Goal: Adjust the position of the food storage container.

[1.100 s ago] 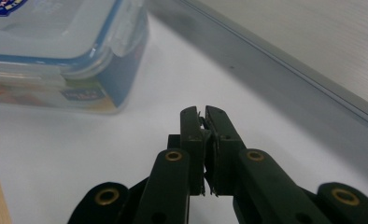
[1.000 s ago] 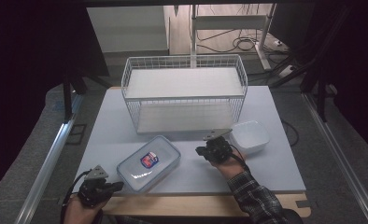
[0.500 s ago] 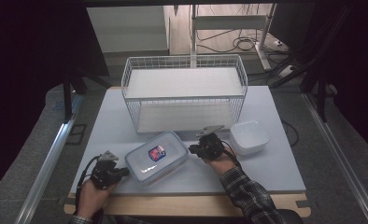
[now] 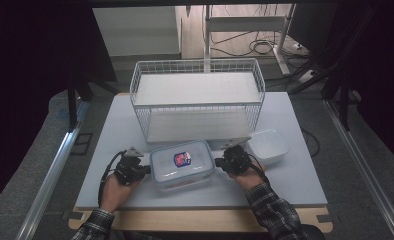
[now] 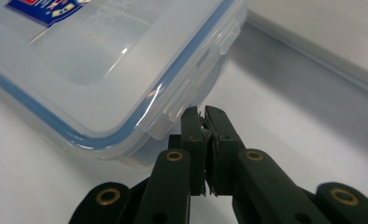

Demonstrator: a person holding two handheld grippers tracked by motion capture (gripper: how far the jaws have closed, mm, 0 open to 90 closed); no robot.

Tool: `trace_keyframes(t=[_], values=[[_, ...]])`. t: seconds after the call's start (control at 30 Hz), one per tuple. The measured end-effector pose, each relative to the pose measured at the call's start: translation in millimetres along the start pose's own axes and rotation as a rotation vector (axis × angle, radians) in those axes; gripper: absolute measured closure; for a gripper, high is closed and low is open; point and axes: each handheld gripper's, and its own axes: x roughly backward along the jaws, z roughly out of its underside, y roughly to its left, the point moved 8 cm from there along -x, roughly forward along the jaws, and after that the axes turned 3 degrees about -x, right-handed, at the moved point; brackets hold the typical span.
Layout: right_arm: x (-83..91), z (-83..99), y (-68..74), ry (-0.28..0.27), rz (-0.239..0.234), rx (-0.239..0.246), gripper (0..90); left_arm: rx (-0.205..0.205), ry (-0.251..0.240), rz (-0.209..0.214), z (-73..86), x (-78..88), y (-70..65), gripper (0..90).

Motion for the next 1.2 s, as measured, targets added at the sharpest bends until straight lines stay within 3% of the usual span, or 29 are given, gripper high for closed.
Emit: trace_keyframes(t=[0.17,0.47,0.57,0.6,0.63,0.73,0.77,0.8,0.83,0.9,0.97,1.2], values=[[14.9,13.9,0.4,0.006,0.014,-0.036,87.0,-0.043,0.006,0.011,-9.2,-8.1,-9.7,90.0],[33.5,30.2,5.0,0.026,0.101,0.013,87.7,-0.079,0.023,0.049,-13.7,-14.5,-24.8,90.0],[37.4,32.9,4.8,0.025,0.094,0.023,83.3,-0.074,0.003,0.036,-12.6,-7.6,-24.7,89.8],[40.3,34.0,4.0,0.016,0.086,0.014,82.4,-0.070,-0.015,0.016,-11.9,-1.4,-22.9,87.3],[46.6,34.9,2.1,-0.008,0.083,0.015,78.9,-0.058,-0.039,-0.009,-10.4,6.8,-20.1,78.5],[53.4,35.4,1.2,-0.038,0.076,0.011,73.6,-0.045,-0.075,-0.023,-7.6,16.6,-17.4,61.2],[58.7,35.7,2.1,-0.064,0.067,0.016,68.0,-0.042,-0.096,-0.027,-5.2,21.4,-16.3,53.5],[58.7,35.7,2.1,-0.064,0.067,0.016,68.0,-0.038,-0.109,-0.028,-3.0,24.4,-15.6,53.5],[62.3,37.0,4.2,-0.079,0.070,0.026,59.7,-0.040,-0.129,-0.025,0.8,28.3,-14.3,40.5],[63.4,37.8,5.3,-0.083,0.070,0.030,57.1,-0.030,-0.136,-0.015,3.8,30.5,-13.8,37.4],[66.7,41.8,9.0,-0.101,0.066,0.040,40.4,-0.026,-0.146,-0.008,7.6,33.4,-12.2,24.1],[68.4,45.4,6.8,-0.128,0.029,0.009,25.0,-0.014,-0.171,0.028,10.2,38.5,-14.5,13.9]])
